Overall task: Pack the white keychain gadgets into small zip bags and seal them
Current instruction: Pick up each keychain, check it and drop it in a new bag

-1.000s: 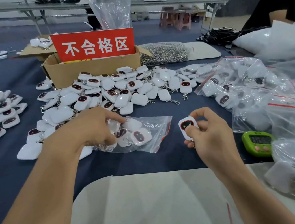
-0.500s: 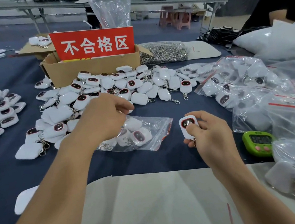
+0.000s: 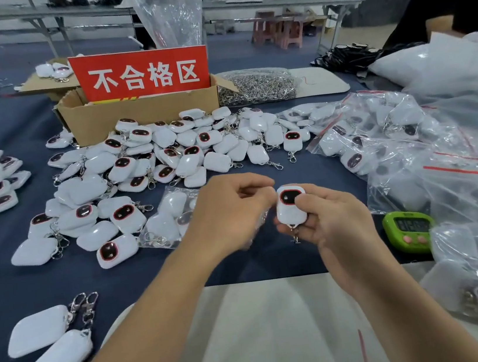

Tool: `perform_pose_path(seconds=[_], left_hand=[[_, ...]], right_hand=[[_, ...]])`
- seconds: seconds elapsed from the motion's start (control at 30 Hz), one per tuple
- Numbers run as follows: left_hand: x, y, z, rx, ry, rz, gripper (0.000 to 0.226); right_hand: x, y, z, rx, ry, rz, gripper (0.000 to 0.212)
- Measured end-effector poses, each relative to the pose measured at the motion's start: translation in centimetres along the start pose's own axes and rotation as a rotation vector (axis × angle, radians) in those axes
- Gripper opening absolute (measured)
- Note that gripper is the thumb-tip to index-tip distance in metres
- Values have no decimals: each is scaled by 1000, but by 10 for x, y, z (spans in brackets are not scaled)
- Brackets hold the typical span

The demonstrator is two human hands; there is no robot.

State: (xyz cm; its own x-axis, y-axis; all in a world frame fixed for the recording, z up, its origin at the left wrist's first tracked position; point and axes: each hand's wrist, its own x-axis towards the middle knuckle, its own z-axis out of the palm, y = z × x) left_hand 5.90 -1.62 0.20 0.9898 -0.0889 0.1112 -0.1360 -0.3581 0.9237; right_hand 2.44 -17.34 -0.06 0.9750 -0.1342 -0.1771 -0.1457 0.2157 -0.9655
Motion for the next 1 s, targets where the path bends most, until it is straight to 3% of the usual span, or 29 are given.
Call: perform_pose_path(seconds=[0.13,0.53,1.0], left_hand=[[-5,-5,10,-203,-50,-21,20],[-5,-7,14,-306,40,-4,38],[-7,-8,11,-274,-28,43,25]], right_hand=[[0,0,-2,-43,-7,-35,27],[-2,3,1,-145,-22,-85,28],[-3,2,-3,-162,-26,-91,21]])
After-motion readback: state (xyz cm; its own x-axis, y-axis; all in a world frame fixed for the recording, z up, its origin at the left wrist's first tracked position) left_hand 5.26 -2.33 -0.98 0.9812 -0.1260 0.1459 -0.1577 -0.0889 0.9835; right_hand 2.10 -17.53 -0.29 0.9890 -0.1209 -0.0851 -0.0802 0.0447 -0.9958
